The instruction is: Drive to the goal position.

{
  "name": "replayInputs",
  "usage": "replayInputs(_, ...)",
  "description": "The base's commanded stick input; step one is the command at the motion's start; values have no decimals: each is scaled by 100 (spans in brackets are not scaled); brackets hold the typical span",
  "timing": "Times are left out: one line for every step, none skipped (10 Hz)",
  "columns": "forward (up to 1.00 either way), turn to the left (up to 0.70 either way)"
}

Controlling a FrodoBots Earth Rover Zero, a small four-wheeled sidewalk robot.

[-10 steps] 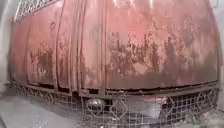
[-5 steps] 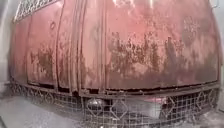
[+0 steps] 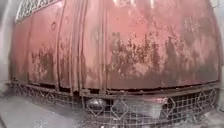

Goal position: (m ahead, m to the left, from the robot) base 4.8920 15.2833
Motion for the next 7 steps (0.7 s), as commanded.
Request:
replayInputs(0,46)
replayInputs(0,70)
replayInputs(0,67)
replayInputs(0,66)
replayInputs(0,69)
replayInputs(0,64)
replayInputs(0,68)
